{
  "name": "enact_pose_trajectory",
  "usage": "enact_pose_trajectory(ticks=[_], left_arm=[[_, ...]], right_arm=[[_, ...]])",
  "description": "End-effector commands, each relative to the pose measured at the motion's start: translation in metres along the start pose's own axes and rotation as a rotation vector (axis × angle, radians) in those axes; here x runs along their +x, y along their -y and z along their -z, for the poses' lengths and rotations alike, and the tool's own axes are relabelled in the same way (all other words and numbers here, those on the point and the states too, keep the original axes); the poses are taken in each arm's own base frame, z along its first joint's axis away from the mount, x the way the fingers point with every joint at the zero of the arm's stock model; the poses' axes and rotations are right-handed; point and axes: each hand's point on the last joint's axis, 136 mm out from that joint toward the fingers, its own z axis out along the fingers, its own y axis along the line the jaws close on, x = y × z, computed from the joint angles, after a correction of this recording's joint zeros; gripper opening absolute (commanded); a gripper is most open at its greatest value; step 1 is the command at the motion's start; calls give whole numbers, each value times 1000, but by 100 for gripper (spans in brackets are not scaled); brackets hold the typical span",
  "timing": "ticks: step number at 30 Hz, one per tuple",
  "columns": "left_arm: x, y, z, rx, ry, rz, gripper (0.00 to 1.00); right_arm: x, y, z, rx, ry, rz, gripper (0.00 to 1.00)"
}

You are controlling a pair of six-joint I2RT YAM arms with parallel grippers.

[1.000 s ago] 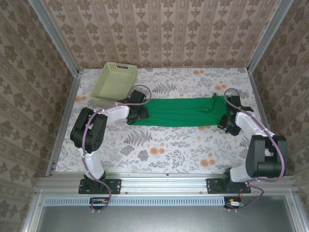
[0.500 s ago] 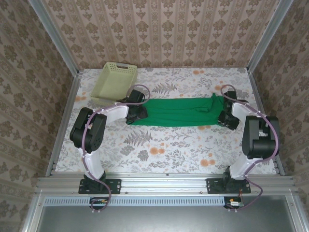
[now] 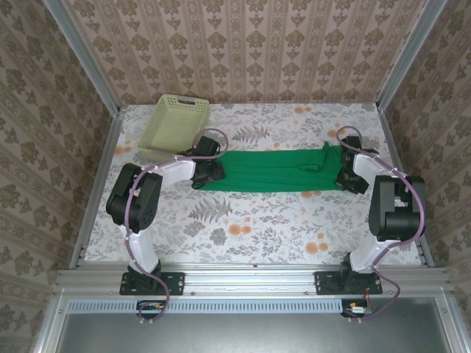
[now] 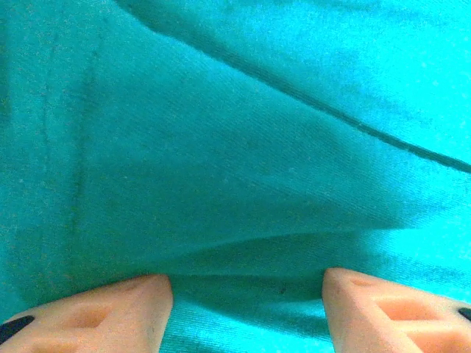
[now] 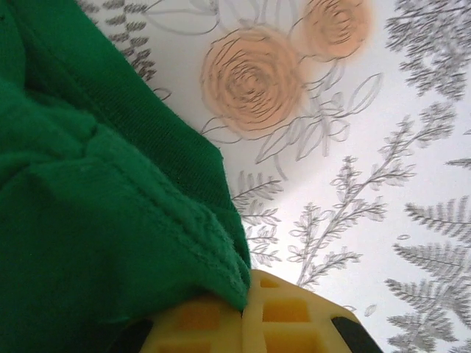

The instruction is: Fold the inside-out t-shirt

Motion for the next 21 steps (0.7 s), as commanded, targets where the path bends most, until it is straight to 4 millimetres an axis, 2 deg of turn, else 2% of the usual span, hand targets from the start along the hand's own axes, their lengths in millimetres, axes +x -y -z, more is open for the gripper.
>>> enact_pose_trajectory(ticks=[1, 10, 14, 19, 21], left_arm=[[39, -49, -13, -152, -137, 28, 59], [39, -51, -11, -156, -138, 27, 59], [40, -53, -10, -160, -139, 26, 60], [40, -54, -9, -157, -139, 29, 59], [41, -53, -9, -151, -140, 30, 60]], right_arm=[[-19, 39, 14, 165, 70, -15, 0], [-29, 66, 28, 288, 133, -30, 2], [-34, 78, 33, 322, 157, -53, 11], [-36, 79, 30, 307, 145, -66, 29], [-35, 79, 31, 301, 145, -67, 34]])
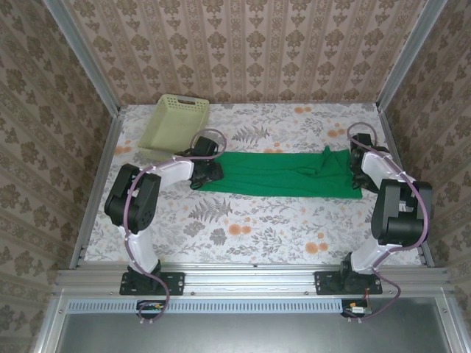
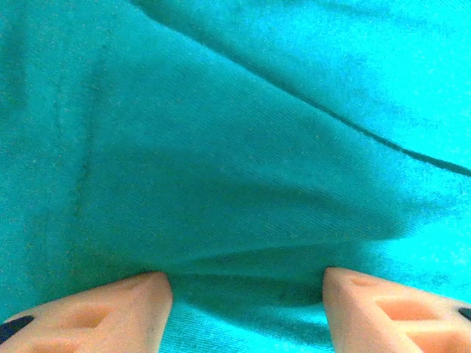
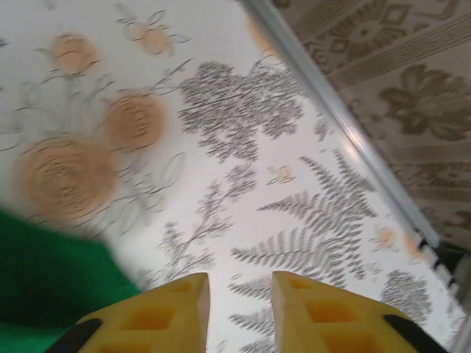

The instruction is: Fold the inside-out t-shirt

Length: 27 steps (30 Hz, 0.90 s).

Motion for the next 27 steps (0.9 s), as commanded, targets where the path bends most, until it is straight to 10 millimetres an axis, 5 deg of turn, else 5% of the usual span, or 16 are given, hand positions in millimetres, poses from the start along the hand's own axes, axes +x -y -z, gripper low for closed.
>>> enact_pose_trajectory(ticks=[1, 7, 11, 16, 21, 27], left_arm=[[40, -45, -11, -147, -134, 15, 59], [44, -33, -4, -103, -140, -5, 60], [44, -12, 13, -41, -125, -32, 61], [21, 24, 49, 34, -52, -86, 62], [-1, 42, 61, 64, 0, -127, 63], [-10, 33, 27, 58, -43, -125, 63]], right_arm=[[-9, 15, 13, 36, 40, -14, 35], [-4, -6, 39, -225, 45, -57, 58], [0, -72, 83, -656, -1, -26, 67], [-4, -137, 119, -817, -38, 82, 70], [2, -185, 105, -827, -165, 90, 71], [6, -180, 44, -666, -252, 36, 74]])
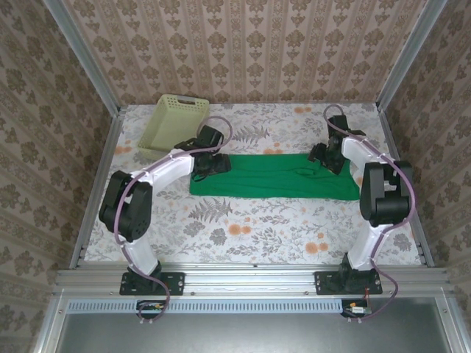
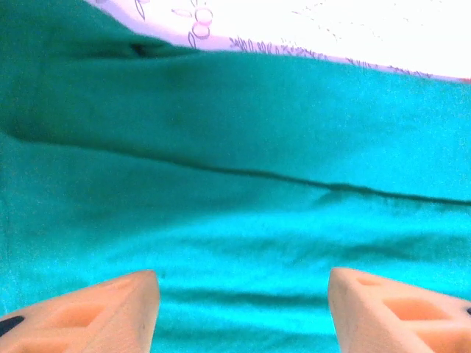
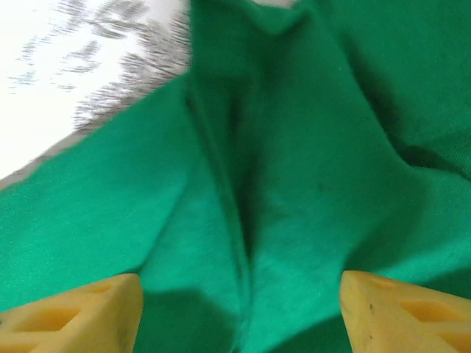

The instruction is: Fold the inside-out t-shirt

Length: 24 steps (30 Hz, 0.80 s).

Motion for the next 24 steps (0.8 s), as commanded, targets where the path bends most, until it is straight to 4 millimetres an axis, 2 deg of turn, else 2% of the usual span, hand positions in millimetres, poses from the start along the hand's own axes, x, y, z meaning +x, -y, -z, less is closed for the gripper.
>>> enact_pose_trajectory(ticks=[1, 3, 5, 6, 9, 11, 14, 16, 19, 24], left_arm=[[8, -19, -26, -32, -72, -15, 63], [14, -25, -37, -39, -100, -15, 63], [22, -27, -42, -36, -116, -10, 63], [26, -26, -43, -21, -119, -5, 63], [41, -14, -41, 33, -111, -4, 63], [46, -12, -35, 33, -105, -8, 64], [44, -13, -27, 35, -88, 1, 65], [41, -15, -24, 31, -82, 2, 66], [38, -20, -22, 24, -77, 5, 66], [39, -27, -24, 19, -81, 13, 67]], right_arm=[[-5, 33, -12, 66, -37, -100, 75], [-9, 57, -15, 107, -38, -143, 79], [-14, 72, -11, 125, -27, -158, 82], [-15, 74, -7, 119, -22, -153, 83], [-19, 63, 16, 56, 4, -62, 85], [-19, 73, 35, 110, 30, -44, 91], [-16, 88, 53, 189, 73, -34, 99], [-15, 95, 54, 224, 79, -30, 100], [-13, 104, 44, 276, 50, -20, 100], [-13, 101, 24, 271, 17, 0, 100]])
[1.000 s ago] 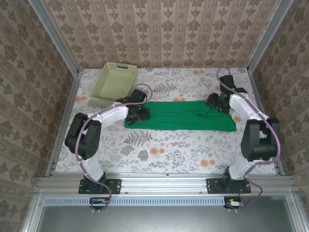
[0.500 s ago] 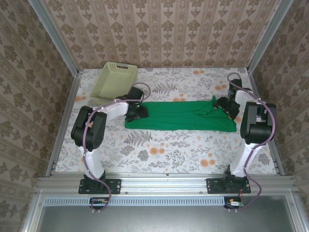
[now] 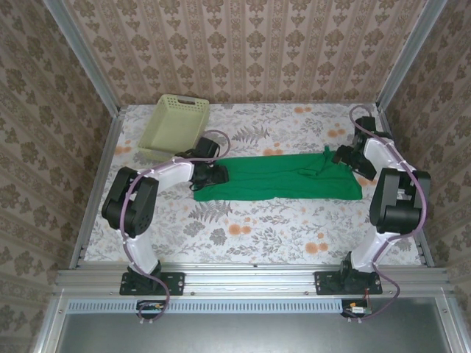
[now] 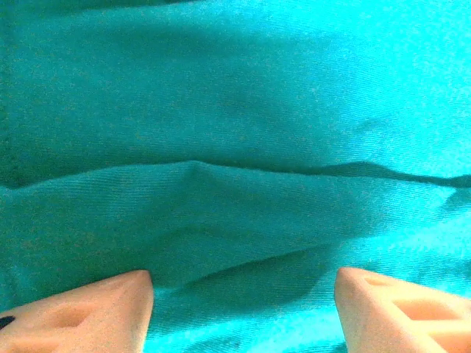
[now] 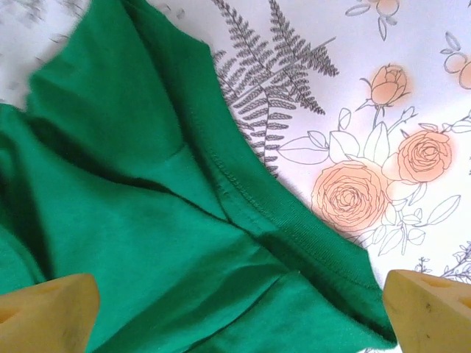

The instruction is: Fold the inside-out t-shirt

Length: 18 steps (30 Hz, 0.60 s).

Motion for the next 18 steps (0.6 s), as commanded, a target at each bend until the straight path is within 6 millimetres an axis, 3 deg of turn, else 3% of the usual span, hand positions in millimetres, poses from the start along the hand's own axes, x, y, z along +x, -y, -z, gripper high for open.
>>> enact_pose_trajectory(ticks=[1, 12, 18], left_arm=[[2, -4, 7, 11, -2, 12, 67], [12, -8, -5, 9, -28, 27, 67], [21, -12, -7, 0, -34, 30, 67]], right_arm=[[12, 3, -17, 48, -57, 51, 100], [29, -21, -50, -17, -173, 43, 99], [34, -29, -59, 13, -224, 59, 83]])
